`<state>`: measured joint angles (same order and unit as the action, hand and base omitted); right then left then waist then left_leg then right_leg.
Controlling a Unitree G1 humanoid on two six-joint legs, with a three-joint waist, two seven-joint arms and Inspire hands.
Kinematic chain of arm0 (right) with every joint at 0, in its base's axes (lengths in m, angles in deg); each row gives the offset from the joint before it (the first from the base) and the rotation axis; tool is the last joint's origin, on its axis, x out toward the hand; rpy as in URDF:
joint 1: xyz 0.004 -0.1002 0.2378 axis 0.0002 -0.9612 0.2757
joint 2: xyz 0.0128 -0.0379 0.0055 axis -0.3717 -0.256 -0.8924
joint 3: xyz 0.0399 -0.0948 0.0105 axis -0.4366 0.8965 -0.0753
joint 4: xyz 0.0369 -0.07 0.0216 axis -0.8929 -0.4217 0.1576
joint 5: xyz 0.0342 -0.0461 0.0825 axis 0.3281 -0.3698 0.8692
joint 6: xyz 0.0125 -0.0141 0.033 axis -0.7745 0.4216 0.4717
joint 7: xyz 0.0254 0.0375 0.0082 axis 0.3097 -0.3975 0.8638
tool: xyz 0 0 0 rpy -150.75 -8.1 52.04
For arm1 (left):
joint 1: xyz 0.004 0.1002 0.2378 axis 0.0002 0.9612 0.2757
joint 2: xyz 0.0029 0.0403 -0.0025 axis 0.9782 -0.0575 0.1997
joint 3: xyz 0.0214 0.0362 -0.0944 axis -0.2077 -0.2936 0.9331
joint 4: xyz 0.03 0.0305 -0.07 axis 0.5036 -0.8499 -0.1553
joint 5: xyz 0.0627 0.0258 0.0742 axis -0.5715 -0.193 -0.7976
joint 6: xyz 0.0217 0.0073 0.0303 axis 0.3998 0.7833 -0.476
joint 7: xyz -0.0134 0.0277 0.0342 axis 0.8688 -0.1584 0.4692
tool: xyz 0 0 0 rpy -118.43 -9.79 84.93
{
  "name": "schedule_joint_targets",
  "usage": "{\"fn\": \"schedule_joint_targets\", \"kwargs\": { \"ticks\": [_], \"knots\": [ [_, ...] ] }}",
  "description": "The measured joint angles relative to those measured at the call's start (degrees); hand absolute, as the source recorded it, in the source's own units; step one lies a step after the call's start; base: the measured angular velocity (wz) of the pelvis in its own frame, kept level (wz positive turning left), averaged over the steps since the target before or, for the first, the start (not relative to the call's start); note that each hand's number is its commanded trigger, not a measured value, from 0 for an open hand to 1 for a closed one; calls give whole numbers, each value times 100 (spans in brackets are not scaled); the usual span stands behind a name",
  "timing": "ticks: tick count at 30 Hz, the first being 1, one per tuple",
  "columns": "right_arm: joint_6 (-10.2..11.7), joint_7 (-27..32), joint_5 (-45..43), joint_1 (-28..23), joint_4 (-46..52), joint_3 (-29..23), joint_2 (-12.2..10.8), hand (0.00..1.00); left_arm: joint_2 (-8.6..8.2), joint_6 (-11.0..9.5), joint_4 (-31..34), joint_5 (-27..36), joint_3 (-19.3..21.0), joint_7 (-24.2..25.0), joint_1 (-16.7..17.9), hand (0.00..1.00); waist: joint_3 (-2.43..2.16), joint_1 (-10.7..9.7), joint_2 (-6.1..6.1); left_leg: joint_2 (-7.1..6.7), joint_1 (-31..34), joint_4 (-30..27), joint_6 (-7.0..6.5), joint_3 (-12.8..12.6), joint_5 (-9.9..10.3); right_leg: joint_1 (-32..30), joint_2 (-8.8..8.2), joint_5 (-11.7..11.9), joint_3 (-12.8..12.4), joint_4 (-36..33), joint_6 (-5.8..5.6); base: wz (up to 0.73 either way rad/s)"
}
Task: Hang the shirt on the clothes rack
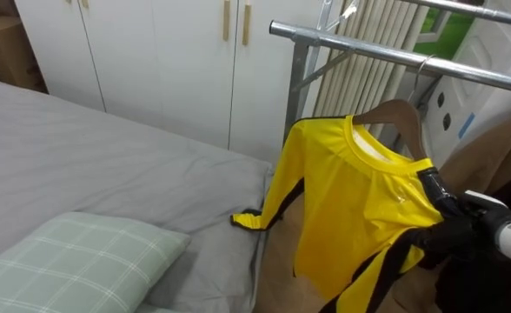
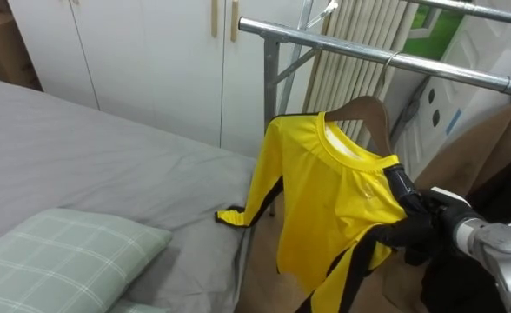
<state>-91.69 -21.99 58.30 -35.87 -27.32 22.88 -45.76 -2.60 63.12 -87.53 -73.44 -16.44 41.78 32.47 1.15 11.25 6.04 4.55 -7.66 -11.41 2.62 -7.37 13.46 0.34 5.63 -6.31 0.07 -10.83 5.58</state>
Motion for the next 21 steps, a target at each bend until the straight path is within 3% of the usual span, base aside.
{"fn": "schedule_joint_targets", "kwargs": {
  "ticks": [1,2,21],
  "knots": [
    [0,0,0,0,0,0,0,59,0,0,0,0,0,0,0,0,0,0,0,0,0,0,0,0,0,0,0,0,0,0,0,0],
    [0,1,0,0,1,0,0,0,0,0,0,0,-4,-3,0,0,-1,0,-1,0,0,0,0,0,0,0,-1,0,1,-1,0,0],
    [-3,162,4,1,2,-11,1,0,0,39,-1,1,-3,-3,-1,0,-49,-34,-63,-5,-10,-24,0,1,0,-22,-9,-4,4,-96,4,0]
  ]
}}
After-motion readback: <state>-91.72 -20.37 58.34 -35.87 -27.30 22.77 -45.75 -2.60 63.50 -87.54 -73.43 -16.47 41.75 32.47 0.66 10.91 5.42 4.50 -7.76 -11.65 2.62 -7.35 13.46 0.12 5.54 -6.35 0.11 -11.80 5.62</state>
